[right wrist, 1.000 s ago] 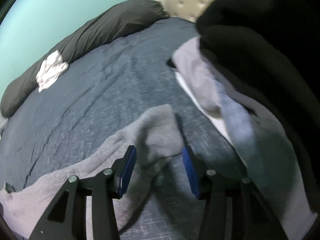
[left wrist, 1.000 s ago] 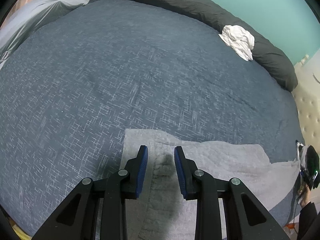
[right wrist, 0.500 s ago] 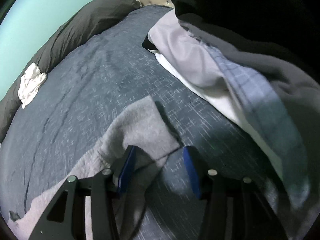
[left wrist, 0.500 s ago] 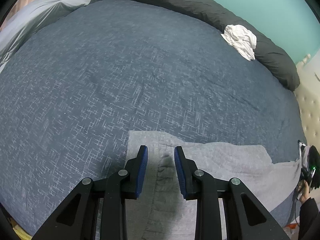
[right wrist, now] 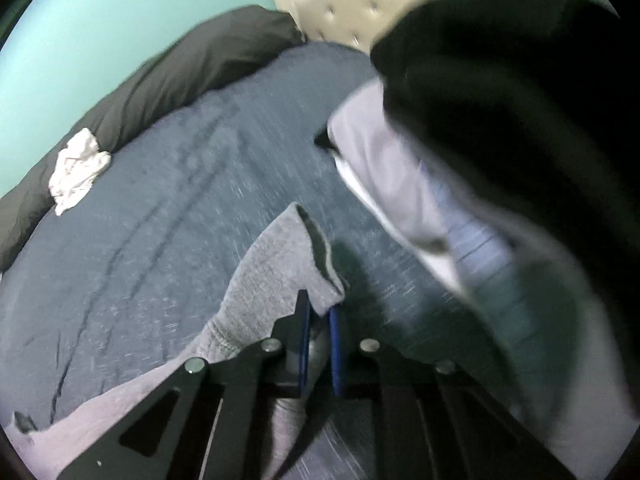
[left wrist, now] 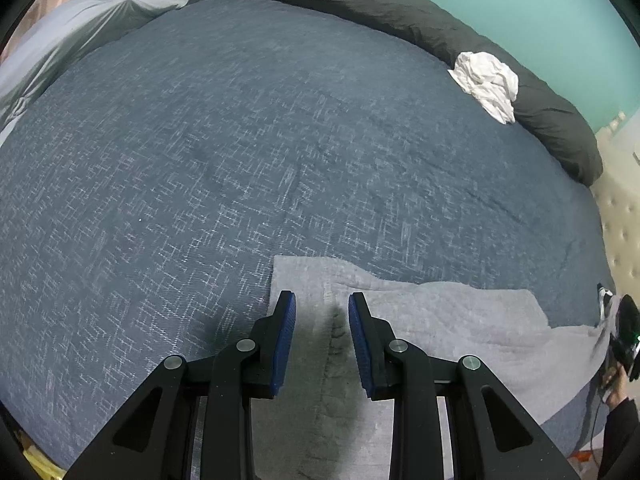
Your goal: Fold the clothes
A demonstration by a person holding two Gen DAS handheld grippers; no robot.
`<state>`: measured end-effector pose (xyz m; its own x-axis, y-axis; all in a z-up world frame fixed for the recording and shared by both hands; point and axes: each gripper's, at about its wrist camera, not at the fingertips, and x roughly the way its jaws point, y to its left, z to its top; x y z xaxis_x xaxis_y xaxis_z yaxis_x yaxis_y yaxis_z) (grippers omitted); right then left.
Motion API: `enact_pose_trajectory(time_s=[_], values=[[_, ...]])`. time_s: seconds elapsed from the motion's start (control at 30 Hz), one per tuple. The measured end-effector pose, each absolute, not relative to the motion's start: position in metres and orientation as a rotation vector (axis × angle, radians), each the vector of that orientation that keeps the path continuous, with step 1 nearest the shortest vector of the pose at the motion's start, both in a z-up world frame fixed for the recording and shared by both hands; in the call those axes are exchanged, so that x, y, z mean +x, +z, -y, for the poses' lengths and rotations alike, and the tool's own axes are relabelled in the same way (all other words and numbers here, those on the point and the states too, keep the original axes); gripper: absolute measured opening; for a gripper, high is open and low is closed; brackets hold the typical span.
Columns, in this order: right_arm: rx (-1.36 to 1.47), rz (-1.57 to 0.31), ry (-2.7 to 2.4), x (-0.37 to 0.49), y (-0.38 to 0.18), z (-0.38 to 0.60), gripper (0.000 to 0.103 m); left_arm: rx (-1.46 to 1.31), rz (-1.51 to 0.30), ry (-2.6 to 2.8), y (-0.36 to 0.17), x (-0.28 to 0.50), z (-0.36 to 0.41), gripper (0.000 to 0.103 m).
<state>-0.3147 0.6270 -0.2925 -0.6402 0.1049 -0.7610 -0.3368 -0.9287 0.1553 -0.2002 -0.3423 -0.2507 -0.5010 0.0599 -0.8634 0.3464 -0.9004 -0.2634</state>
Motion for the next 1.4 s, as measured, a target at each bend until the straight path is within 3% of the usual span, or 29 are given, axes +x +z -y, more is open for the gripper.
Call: enact_pose_trajectory(time_s=[0.2,0.3,0.53,0.87,0.97,1.4], values=[[-1.229,-0.273,2.586,-0.288,-0.261,-0.639,0.008,1.454,-0.618,-2.534,-0.244,-0.199,0.336,0.030],[-1.295,-0.142,2.557,-0.283,-0.270,-0.636,0.008,1.444,-0.626,-2.539,-0.240,-0.197,0.335,0.030],[-1.402,-0.057,2.457,-0.279,-0.312,-0.638,0.009,1.446,-0.609,-2.547,-0.233,-0.195,0.332,0.030],[-1.333,-0.103,2.531,-0.247,-0.282,-0.637,0.017,1.448,-0.626,-2.570,-0.234,-0.198,0.323,0.031],[-1.343,-0.201,2.541,-0.240,-0.279,-0.639,0.031,1.449,-0.632,-2.576,-0.234,-0.199,0.321,0.031],[-1.350,-0.209,2.620,-0.262,-0.281,-0.615,0.032,1.429,-0.630,-2.581,-0.227,-0.195,0.327,0.038]])
